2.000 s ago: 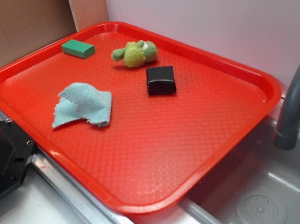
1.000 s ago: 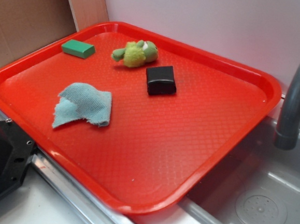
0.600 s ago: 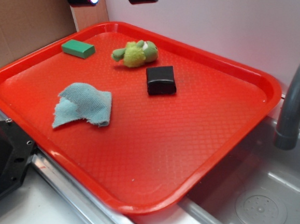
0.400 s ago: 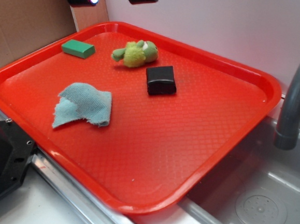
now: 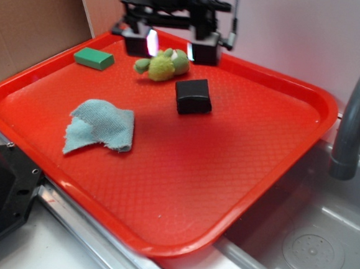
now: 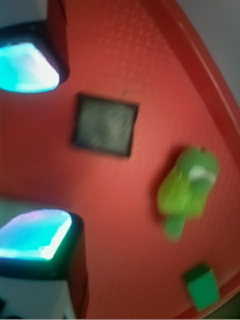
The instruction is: Grab the black box.
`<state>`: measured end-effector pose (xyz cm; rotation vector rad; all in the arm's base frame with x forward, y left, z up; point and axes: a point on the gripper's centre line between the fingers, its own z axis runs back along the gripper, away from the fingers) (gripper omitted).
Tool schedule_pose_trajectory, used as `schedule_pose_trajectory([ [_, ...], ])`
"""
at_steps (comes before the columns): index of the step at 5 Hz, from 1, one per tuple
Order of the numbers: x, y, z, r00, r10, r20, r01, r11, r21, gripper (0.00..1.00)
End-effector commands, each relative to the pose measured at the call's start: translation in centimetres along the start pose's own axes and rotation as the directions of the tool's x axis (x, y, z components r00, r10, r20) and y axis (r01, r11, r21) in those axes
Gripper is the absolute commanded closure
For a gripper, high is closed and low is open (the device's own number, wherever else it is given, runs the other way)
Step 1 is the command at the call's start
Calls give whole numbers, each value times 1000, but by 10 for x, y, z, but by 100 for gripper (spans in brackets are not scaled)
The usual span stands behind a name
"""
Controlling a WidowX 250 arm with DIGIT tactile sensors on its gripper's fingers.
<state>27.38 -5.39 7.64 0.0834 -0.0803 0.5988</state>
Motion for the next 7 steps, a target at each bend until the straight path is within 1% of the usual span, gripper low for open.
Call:
schedule_pose_trajectory([
  [1,11,8,-15,999,32,7,-33,999,36,0],
  [2,13,18,-28,998,54,-14,-53,997,52,0],
  [3,18,13,-38,999,39,-7,-39,997,66,0],
  [4,16,12,-49,1000,16,-16,-14,995,97,0],
  [5,20,6,-61,999,0,-37,4,994,111,0],
  [6,23,1,-65,999,-11,-40,16,992,122,0],
  [7,29,-3,-63,996,-91,-4,90,984,152,100],
])
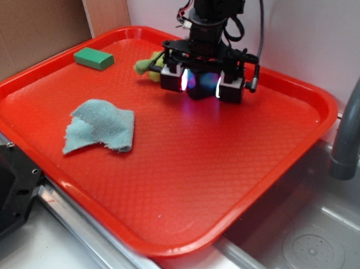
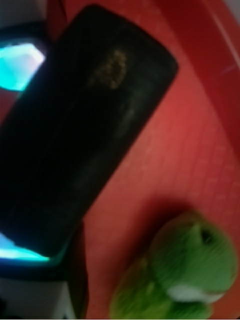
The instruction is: Grab the black box.
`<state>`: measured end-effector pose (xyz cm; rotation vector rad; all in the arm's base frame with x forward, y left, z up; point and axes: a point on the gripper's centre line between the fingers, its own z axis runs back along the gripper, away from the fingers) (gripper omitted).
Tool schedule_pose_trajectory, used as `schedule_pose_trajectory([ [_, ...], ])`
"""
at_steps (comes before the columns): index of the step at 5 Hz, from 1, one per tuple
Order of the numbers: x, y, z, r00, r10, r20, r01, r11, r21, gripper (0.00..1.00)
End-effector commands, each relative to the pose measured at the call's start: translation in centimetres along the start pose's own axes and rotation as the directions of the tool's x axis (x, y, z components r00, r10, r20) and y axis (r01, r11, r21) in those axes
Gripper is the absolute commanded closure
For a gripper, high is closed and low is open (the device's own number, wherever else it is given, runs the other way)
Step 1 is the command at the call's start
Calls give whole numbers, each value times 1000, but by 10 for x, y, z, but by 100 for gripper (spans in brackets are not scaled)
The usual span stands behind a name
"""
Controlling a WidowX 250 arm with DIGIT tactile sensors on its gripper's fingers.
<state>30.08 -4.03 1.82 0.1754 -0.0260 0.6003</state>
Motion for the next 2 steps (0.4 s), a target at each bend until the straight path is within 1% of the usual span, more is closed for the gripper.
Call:
schedule_pose_trajectory([
  [1,7,6,7,956,-264,128,267,964,-7,100],
  [2,-5,17,29,930,-336,149,346,937,-48,100],
])
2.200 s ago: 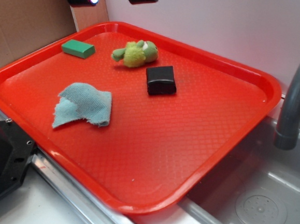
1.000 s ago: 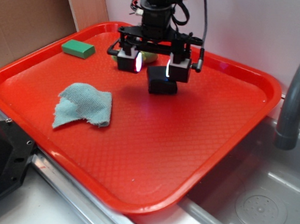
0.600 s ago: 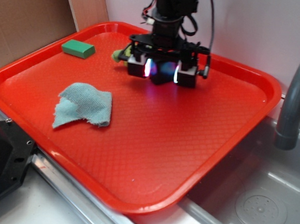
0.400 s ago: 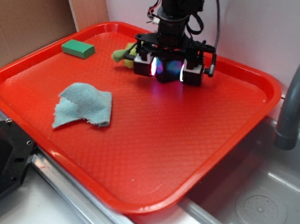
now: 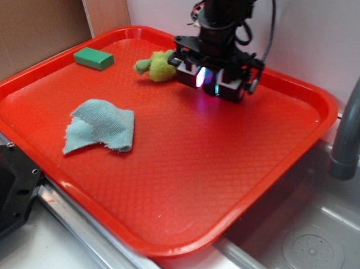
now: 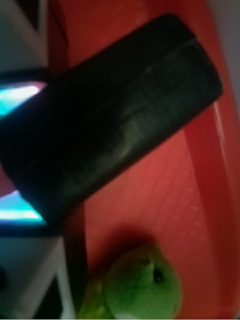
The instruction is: Grab the black box.
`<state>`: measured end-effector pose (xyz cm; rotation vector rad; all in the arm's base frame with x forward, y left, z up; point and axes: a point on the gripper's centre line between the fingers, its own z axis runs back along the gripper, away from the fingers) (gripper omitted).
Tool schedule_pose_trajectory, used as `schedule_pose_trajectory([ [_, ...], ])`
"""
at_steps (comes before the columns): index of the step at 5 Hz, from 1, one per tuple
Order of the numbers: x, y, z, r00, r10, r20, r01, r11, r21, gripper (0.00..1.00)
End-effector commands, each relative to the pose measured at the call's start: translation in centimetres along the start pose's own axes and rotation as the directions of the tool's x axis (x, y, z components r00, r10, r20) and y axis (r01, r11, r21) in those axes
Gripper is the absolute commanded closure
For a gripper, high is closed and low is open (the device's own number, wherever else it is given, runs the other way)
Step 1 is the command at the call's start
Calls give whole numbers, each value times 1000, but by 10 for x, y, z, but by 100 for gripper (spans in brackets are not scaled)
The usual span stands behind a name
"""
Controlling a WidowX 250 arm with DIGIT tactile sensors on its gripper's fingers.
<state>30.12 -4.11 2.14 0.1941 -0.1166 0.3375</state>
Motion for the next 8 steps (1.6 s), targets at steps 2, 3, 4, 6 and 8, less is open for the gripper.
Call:
schedule_pose_trajectory([
  [2,-18,21,64,979,-199,49,205,965,-161,0],
  [3,-14,23,65,977,-208,45,213,961,-175,0],
  [4,-6,32,64,970,-225,90,239,949,-208,0],
  [6,20,26,34,966,-255,49,259,945,-201,0],
  [8,18,-7,18,958,-284,41,286,928,-241,0],
])
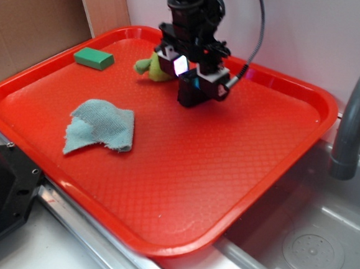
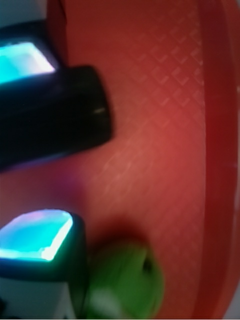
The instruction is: Grab the black box.
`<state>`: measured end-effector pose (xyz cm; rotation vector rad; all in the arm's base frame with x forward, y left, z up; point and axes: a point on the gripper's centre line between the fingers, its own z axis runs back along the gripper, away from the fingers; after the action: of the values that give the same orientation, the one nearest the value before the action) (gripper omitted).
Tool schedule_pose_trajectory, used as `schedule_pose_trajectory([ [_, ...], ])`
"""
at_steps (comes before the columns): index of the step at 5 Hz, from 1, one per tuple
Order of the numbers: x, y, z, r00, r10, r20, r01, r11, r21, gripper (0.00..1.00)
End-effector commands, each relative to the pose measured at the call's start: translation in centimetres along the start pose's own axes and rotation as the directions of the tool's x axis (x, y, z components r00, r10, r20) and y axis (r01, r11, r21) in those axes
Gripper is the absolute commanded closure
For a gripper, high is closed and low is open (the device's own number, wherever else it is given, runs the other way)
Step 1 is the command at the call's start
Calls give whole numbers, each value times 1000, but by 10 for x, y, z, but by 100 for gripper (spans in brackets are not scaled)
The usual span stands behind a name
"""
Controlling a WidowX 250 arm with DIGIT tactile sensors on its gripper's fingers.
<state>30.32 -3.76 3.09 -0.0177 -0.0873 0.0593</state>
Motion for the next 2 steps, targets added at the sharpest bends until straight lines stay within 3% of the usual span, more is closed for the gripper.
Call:
schedule_pose_trajectory([
  [1,14,-9,9,1000,-3,9,3,999,-32,100],
  [2,9,-5,38,999,20,28,-19,999,-43,100],
])
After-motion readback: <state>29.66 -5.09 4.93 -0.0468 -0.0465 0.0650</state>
